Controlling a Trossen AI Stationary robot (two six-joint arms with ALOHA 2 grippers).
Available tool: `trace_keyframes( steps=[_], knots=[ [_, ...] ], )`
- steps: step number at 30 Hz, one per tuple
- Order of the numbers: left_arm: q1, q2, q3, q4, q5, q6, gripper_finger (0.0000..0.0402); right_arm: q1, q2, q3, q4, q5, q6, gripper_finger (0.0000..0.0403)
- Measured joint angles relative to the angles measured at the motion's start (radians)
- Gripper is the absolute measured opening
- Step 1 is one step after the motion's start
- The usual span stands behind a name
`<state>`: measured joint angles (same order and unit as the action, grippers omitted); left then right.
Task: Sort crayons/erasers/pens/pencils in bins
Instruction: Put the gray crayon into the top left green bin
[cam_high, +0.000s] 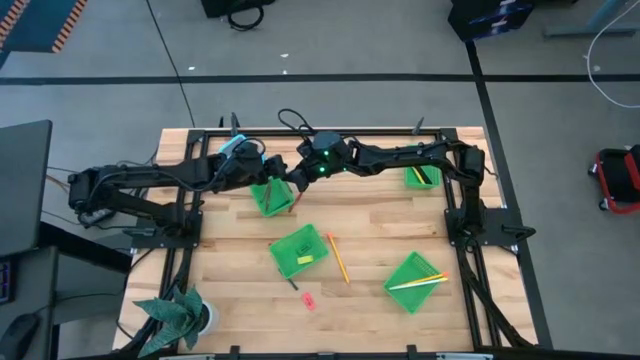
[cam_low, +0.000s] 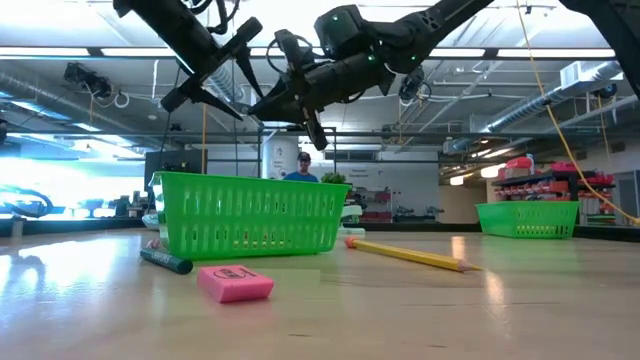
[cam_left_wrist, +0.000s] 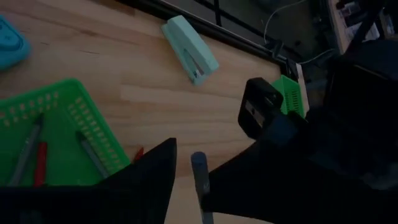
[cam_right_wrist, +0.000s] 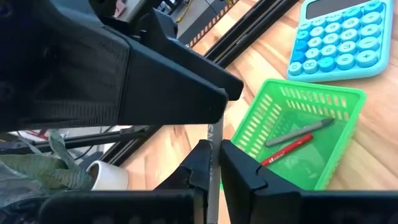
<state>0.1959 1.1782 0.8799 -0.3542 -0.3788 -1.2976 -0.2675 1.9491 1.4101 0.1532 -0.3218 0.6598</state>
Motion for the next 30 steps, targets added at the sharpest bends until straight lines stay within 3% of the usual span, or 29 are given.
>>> trace_keyframes(
  steps=[30],
  knots=[
    [-0.001,0.0,0.0,-0.017,-0.014,-0.027,0.0177,0.0,0.0,0.0,0.0,-0.016,0.01,0.0035]
  ],
)
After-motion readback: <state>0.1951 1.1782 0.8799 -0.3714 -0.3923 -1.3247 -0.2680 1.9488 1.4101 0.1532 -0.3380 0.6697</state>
